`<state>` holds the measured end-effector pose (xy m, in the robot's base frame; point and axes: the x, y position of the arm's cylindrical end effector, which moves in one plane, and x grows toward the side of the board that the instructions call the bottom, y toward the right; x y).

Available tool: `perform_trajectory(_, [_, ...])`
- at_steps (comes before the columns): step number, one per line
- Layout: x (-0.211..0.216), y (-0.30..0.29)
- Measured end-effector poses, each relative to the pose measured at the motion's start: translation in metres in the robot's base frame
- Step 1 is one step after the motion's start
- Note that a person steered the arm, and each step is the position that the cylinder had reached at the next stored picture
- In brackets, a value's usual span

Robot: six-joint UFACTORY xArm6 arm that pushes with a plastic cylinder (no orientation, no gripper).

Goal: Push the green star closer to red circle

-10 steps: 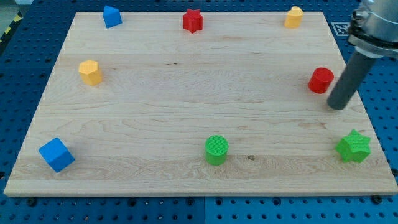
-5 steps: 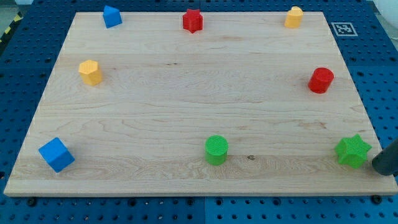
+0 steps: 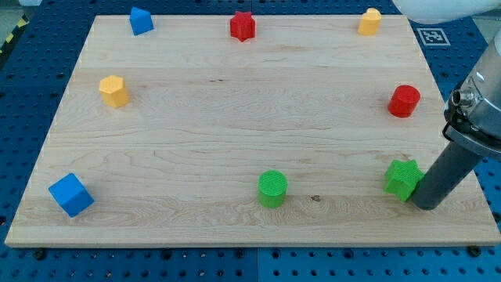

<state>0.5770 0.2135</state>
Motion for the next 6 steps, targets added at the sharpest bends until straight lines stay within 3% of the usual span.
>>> perform_trajectory(3, [-0.005, -0.047])
perform_trajectory(6, [-0.068, -0.045])
